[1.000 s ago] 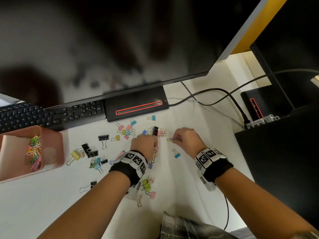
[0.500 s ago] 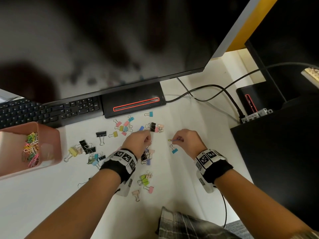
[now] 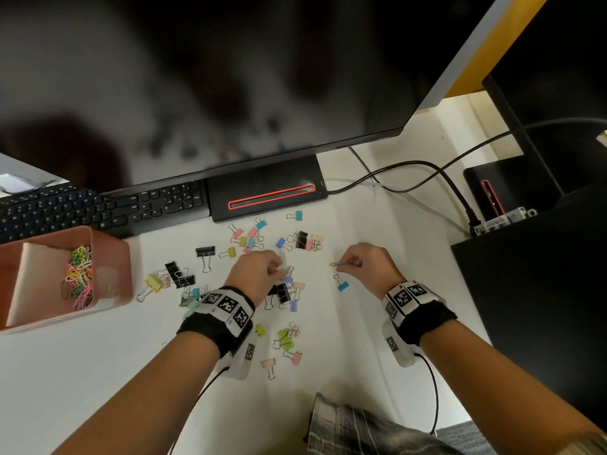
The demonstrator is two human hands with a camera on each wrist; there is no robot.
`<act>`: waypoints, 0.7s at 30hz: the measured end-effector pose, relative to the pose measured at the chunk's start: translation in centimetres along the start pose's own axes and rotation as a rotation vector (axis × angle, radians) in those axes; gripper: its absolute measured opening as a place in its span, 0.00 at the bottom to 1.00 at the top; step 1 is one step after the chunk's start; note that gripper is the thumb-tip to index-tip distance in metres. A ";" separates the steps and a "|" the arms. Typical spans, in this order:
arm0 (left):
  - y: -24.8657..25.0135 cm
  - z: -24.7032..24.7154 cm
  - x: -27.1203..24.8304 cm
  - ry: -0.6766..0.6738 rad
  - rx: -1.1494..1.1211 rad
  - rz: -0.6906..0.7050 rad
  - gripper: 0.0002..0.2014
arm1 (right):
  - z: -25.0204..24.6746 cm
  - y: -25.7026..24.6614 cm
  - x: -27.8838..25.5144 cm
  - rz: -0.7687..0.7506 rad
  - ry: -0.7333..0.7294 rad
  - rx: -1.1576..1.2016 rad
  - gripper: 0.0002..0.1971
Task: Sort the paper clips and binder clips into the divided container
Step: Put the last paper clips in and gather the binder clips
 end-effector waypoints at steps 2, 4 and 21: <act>0.2 0.9 0.1 0.006 0.045 -0.026 0.13 | 0.0 -0.1 0.1 0.002 -0.007 0.005 0.04; 0.6 1.3 0.4 0.030 0.097 -0.031 0.09 | 0.0 -0.1 0.1 0.003 -0.015 0.006 0.04; -2.4 -6.4 -1.7 0.208 -0.178 0.020 0.06 | 1.6 -4.7 -2.4 -0.259 -0.068 -0.072 0.05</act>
Point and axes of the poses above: each hand's wrist, its own x-axis towards the middle knuckle, its own z-axis out of the palm, y = z × x, the point moved 8 cm from there along x, towards the middle knuckle, and after that the axes turned 10 degrees about -z, right-handed, at the moved point
